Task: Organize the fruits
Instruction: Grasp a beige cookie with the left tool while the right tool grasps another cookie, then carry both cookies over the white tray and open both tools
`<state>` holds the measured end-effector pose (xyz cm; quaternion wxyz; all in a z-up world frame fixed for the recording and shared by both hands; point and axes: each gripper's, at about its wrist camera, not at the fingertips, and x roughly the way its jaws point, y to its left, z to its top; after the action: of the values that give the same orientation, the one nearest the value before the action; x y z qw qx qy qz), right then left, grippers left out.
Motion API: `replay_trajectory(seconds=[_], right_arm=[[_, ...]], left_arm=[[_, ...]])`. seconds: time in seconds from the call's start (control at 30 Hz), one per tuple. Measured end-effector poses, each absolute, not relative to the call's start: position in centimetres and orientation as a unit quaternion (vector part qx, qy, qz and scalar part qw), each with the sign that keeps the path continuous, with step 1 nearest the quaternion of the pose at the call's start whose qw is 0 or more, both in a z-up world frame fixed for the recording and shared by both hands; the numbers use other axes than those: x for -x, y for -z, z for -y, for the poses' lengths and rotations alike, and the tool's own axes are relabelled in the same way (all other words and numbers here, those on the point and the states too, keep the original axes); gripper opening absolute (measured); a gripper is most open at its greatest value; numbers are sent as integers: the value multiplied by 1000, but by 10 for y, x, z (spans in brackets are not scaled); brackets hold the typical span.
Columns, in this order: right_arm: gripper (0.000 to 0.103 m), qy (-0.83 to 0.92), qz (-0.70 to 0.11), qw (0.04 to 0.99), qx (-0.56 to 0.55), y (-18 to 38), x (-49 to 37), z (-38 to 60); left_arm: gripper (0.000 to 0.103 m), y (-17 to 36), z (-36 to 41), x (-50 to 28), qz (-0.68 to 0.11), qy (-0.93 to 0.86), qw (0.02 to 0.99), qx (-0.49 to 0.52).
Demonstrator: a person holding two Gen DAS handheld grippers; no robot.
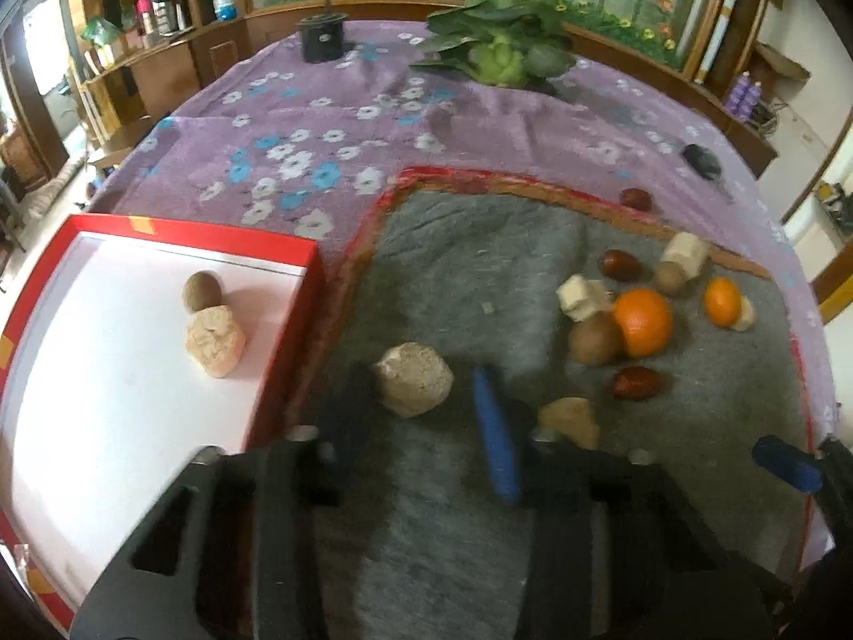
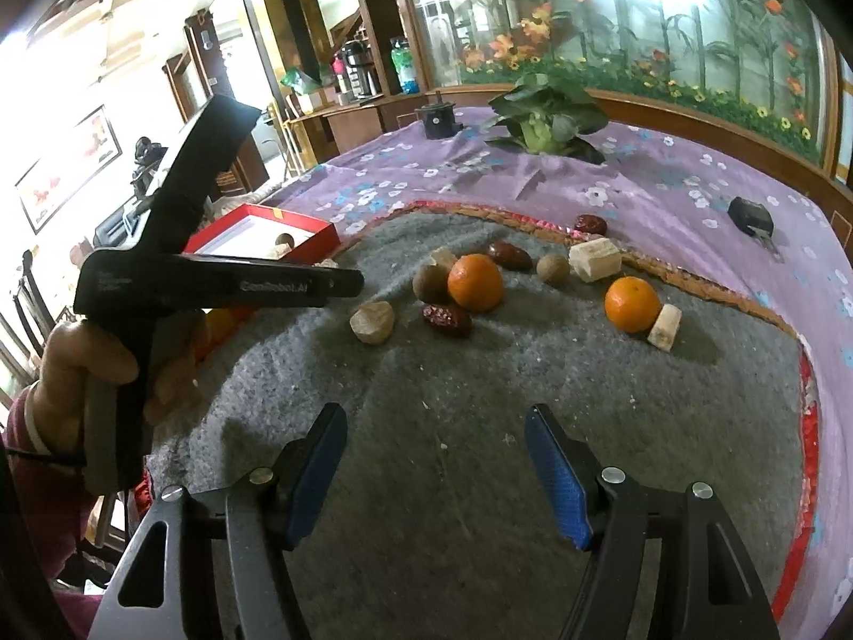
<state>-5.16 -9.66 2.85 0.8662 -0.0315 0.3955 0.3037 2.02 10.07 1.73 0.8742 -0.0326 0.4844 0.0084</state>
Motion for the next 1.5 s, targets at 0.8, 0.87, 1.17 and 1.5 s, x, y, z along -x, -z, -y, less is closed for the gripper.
replay_trajectory(seconds=[0.8,0.87,1.17,1.5], right_arm=[[25,-330,-421,840,90,-4,0,4],[25,-335,-426,837,73,-5,-1,11],[24,-331,-406,849,62,-31,16,16],[24,-357,-393,844,81,-47,29,-16]], left_arm=[[29,-58,-136,21,-442,-11,895,55],[29,-57,-140,23,-442,-15,895,57],[29,-58,-155,29,-438,-36,896,59],[29,-66,-179,40,-430,-58,899,58]])
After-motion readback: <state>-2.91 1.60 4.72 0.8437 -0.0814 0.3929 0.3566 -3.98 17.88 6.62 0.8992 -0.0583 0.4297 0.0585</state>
